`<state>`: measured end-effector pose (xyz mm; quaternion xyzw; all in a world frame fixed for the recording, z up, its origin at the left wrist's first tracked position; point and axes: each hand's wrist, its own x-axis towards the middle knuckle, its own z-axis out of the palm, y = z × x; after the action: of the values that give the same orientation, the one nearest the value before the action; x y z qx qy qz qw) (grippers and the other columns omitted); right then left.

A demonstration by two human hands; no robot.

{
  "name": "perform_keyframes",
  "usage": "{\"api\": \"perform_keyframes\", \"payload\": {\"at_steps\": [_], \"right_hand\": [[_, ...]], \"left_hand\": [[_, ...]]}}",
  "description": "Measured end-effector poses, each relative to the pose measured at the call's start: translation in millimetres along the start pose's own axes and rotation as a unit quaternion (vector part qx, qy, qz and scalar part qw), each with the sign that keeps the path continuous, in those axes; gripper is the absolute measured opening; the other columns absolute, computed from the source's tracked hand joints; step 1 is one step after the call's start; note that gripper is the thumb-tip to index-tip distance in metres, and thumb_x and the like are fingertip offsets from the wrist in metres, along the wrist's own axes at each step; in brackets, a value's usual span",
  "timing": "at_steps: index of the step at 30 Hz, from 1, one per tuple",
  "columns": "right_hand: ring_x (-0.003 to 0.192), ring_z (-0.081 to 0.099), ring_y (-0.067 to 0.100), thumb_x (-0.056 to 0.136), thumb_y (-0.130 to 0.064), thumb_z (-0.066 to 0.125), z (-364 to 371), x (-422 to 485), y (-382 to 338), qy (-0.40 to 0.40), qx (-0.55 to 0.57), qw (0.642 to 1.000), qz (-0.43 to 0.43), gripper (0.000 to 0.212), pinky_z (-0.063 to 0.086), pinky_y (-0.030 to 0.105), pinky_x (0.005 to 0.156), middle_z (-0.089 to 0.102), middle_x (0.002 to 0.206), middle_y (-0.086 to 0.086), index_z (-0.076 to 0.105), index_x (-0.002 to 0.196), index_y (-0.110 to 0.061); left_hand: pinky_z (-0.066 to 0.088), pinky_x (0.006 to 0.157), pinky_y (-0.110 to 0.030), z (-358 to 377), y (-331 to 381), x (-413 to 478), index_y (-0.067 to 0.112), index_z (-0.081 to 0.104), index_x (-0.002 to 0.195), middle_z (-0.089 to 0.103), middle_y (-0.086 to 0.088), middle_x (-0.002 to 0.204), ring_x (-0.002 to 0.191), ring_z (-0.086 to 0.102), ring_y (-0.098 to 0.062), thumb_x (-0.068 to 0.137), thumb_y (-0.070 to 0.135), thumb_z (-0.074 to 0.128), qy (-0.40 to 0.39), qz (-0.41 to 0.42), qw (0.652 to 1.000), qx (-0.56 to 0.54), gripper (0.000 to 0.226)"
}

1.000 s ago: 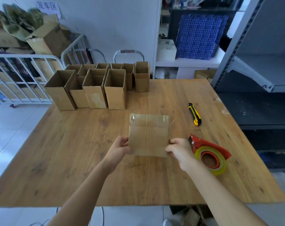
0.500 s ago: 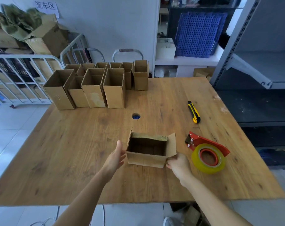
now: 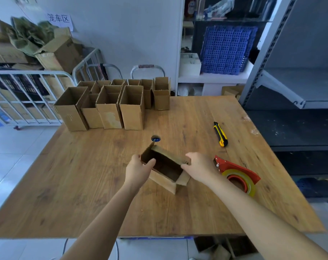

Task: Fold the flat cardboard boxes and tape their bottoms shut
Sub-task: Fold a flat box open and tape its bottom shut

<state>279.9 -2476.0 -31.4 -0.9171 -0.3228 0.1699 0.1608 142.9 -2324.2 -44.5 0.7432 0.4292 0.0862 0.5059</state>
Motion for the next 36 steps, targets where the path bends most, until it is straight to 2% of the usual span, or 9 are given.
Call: {"api": "perform_keyframes", "payload": {"at_steps": [4, 9, 16, 19, 21, 27, 30, 32, 36], "right_hand": [[0.079, 0.061, 0.021, 0.085, -0.056, 0.063, 8.9, -7.0, -9.0, -0.02, -0.038, 0.998, 0.035, 0.042, 0.039, 0.028, 0.052, 0.062, 0.086, 0.002, 0.06, 0.095, -0.015], [0.052, 0.047, 0.015, 0.093, -0.045, 0.055, 10.3, -14.8, -15.8, -0.027, -0.008, 0.999, 0.034, 0.043, 0.028, 0.024, 0.045, 0.045, 0.058, -0.002, 0.043, 0.062, -0.018], [0.055, 0.046, 0.015, 0.095, -0.013, 0.048, 12.2, -16.9, -8.6, 0.009, 0.087, 0.992, 0.087, 0.037, 0.031, 0.026, 0.044, 0.045, 0.061, 0.004, 0.039, 0.059, -0.012], [0.074, 0.063, 0.019, 0.096, -0.006, 0.048, 25.2, -17.8, -4.8, 0.014, 0.25, 0.959, 0.134, 0.019, 0.06, 0.037, 0.063, 0.065, 0.095, 0.012, 0.062, 0.085, -0.001], [0.081, 0.064, 0.015, 0.098, -0.005, 0.048, 28.2, -19.3, -3.7, 0.01, 0.329, 0.931, 0.159, 0.018, 0.062, 0.036, 0.071, 0.064, 0.109, 0.009, 0.065, 0.098, -0.003], [0.076, 0.058, 0.014, 0.098, -0.006, 0.05, 17.2, -21.7, -9.5, 0.0, 0.374, 0.912, 0.166, 0.02, 0.06, 0.033, 0.076, 0.052, 0.083, 0.004, 0.061, 0.114, 0.002], [0.074, 0.06, 0.016, 0.097, -0.006, 0.052, 17.5, -24.1, -17.1, 0.008, 0.356, 0.923, 0.15, 0.015, 0.061, 0.034, 0.076, 0.05, 0.073, 0.006, 0.064, 0.09, -0.002], [0.061, 0.055, 0.014, 0.096, -0.005, 0.053, 20.2, -22.0, -19.5, 0.026, 0.339, 0.93, 0.143, 0.037, 0.061, 0.038, 0.075, 0.039, 0.06, 0.003, 0.047, 0.061, -0.011], [0.054, 0.048, 0.012, 0.096, -0.004, 0.053, 19.7, -17.0, -27.3, 0.067, 0.326, 0.934, 0.127, 0.047, 0.061, 0.038, 0.075, 0.03, 0.056, 0.001, 0.034, 0.053, -0.013]], "left_hand": [[0.041, 0.049, -0.015, 11.9, 6.9, -8.6, 0.009, 0.02, 0.147, 0.05, 0.002, 0.114, 0.081, 0.053, -0.008, 0.091, 0.03, 0.064, 0.012, -0.017, 1.0, -0.022, 0.074], [0.047, 0.051, -0.015, 26.5, 1.9, -15.9, 0.013, 0.033, 0.135, 0.052, 0.005, 0.103, 0.078, 0.053, -0.004, 0.089, 0.009, 0.063, -0.001, 0.009, 1.0, 0.018, 0.056], [0.047, 0.067, -0.023, 10.9, -9.0, -5.5, 0.01, 0.047, 0.12, 0.06, -0.005, 0.103, 0.092, 0.059, -0.017, 0.095, 0.003, 0.043, -0.008, 0.022, 0.996, 0.085, 0.026], [0.049, 0.067, -0.023, 10.7, -12.7, -4.9, 0.011, 0.047, 0.12, 0.061, -0.004, 0.101, 0.09, 0.06, -0.016, 0.096, 0.005, 0.042, -0.007, 0.027, 0.995, 0.094, 0.025], [0.052, 0.071, -0.027, 11.9, -13.0, -3.9, 0.013, 0.046, 0.123, 0.062, -0.004, 0.104, 0.092, 0.06, -0.016, 0.097, 0.008, 0.043, -0.011, 0.037, 0.995, 0.087, 0.027], [0.047, 0.081, -0.022, 0.8, -1.2, -9.8, 0.014, 0.029, 0.148, 0.055, -0.006, 0.133, 0.114, 0.056, -0.017, 0.1, 0.025, 0.048, -0.044, 0.07, 0.994, 0.069, 0.052], [0.046, 0.097, -0.032, -11.1, -3.4, -6.9, 0.014, 0.026, 0.15, 0.047, -0.008, 0.144, 0.127, 0.049, -0.022, 0.1, 0.036, 0.047, -0.033, 0.079, 0.992, 0.092, 0.058], [0.045, 0.099, -0.033, -21.4, -7.9, -2.7, 0.015, 0.027, 0.15, 0.045, -0.007, 0.146, 0.129, 0.049, -0.021, 0.099, 0.039, 0.046, -0.018, 0.09, 0.986, 0.138, 0.059], [0.045, 0.096, -0.028, -45.3, -15.3, 5.7, 0.015, 0.03, 0.149, 0.049, -0.006, 0.142, 0.125, 0.051, -0.019, 0.1, 0.036, 0.045, 0.004, 0.135, 0.96, 0.245, 0.056]]}}
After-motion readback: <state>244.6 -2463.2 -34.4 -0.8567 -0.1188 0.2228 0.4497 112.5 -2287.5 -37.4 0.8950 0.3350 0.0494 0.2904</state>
